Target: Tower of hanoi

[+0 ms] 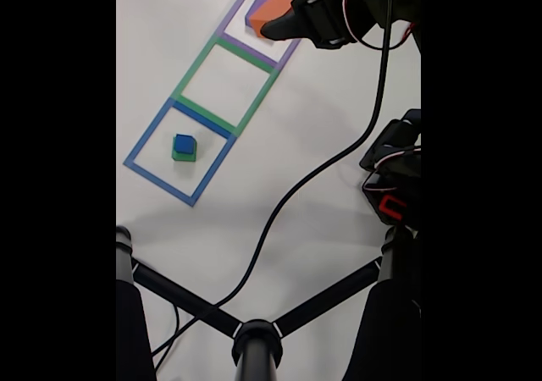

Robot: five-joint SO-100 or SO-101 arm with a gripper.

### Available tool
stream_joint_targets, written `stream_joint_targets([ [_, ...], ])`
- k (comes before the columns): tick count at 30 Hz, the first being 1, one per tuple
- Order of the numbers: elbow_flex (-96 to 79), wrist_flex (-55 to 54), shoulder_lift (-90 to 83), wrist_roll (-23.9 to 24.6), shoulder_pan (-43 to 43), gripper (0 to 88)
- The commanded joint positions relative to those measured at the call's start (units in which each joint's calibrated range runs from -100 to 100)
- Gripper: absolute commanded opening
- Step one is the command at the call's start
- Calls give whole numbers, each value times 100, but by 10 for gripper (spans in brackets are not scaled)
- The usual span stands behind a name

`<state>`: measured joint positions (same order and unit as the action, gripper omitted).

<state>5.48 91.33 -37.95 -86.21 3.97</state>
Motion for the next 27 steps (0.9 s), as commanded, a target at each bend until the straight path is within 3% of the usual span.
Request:
stream_joint_targets([
  [1,-289,-104,-420,-37,-294,146],
  [7,-1725,-1100,-917,-515,-386,146],
  [12,-3915,-2816,-1486,-1379,-302,146],
  [27,-9149,-9404,-1173,-1379,-233,144],
])
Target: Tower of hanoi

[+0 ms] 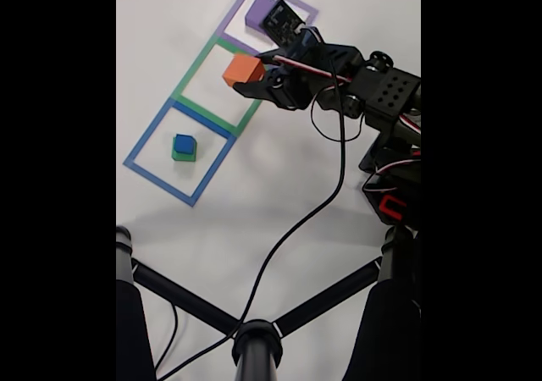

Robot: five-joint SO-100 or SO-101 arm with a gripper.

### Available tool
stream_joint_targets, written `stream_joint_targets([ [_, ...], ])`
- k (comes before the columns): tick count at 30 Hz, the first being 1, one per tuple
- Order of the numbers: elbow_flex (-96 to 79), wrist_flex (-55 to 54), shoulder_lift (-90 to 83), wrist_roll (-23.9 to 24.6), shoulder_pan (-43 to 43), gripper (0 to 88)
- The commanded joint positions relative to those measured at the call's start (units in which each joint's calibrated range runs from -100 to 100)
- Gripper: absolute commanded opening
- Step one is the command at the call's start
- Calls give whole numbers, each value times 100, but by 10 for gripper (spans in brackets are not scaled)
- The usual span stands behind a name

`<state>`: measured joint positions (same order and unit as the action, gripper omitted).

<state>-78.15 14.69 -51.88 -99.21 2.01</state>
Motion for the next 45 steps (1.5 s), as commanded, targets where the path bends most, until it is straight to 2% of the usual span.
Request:
stream_joint_targets([
  [1,-967,-2177,420,-79,-21,143],
  [6,-1403,-4314,1887,-79,70,142],
  [18,-1185,-7373,5044,-79,78,141],
  [25,-413,-8126,6462,-79,101,140],
  [36,169,-8717,7560,-79,85,143],
  [45,114,-8903,7768,-79,85,218],
])
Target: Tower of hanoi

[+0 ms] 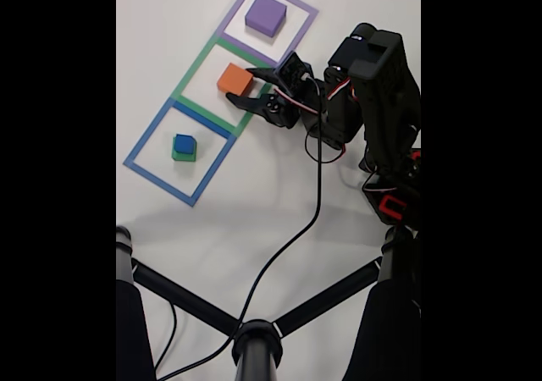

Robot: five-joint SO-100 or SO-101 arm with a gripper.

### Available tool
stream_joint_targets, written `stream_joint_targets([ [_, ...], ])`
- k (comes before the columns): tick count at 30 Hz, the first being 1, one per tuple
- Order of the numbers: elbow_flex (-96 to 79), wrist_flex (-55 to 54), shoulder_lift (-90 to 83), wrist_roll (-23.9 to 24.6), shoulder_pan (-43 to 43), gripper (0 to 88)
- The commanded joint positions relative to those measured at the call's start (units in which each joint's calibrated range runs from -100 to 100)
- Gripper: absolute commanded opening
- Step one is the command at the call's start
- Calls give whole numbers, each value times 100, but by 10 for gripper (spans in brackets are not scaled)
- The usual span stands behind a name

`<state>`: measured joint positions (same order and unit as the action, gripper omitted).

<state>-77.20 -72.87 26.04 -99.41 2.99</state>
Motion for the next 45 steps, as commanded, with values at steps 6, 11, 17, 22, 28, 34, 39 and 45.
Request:
stream_joint_targets([
  [6,28,-187,-129,-59,2,251],
  [11,10,-106,-625,-59,10,284],
  [17,-18,881,-1963,-59,170,289],
  [22,73,3406,-3911,-59,323,220],
  [28,91,6466,-6338,180,239,108],
  [34,1082,9525,-7677,713,33,14],
  [39,2454,12140,-8342,1614,-333,1],
  [45,4271,14414,-8414,2680,-981,1],
])
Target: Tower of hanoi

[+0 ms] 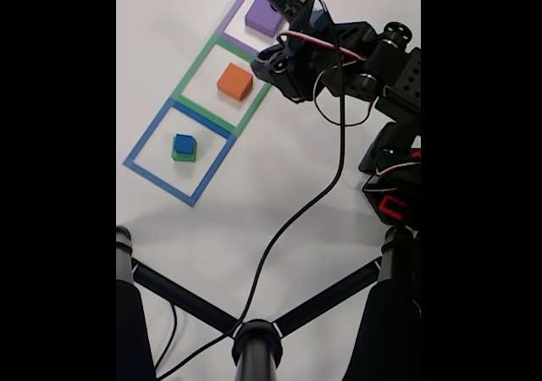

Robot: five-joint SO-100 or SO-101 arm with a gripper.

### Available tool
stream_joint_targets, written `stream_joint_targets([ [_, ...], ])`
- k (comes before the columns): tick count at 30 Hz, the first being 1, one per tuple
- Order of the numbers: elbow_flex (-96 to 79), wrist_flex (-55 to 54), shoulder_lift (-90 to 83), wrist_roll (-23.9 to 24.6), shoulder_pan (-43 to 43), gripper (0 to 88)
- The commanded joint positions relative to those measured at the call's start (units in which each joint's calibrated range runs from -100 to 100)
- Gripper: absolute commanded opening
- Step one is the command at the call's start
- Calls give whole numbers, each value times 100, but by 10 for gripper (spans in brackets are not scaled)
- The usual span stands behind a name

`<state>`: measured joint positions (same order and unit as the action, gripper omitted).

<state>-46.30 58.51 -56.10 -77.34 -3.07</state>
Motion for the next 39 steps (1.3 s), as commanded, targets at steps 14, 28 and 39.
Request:
stream_joint_targets([
  [14,2781,3049,-303,455,-1580,8],
  [28,491,588,-856,-2266,-1641,170],
  [39,-2017,-2706,-584,-2266,-1512,213],
])
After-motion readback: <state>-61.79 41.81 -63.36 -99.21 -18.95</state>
